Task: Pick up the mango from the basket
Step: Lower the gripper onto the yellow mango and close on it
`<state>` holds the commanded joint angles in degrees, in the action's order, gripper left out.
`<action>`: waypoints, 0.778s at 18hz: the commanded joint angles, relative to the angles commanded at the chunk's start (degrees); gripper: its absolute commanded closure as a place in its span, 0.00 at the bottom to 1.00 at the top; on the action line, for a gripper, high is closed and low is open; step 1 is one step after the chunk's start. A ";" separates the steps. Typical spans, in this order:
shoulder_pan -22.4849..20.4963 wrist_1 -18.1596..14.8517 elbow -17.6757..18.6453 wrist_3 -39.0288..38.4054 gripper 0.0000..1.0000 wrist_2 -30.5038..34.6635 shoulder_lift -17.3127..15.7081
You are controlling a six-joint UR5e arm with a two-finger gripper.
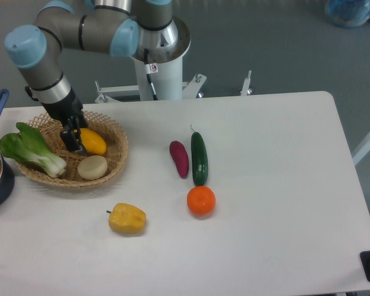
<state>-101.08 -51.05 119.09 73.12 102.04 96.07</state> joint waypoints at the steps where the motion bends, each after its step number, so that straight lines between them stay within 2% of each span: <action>1: 0.70 -0.88 0.44 0.00 0.00 -0.17 0.00; 5: 1.15 -0.81 0.44 -0.26 0.00 -0.17 0.26; 14: 1.59 -0.19 -0.35 -0.62 0.00 0.35 5.36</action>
<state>-99.49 -51.24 118.74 72.51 102.39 101.42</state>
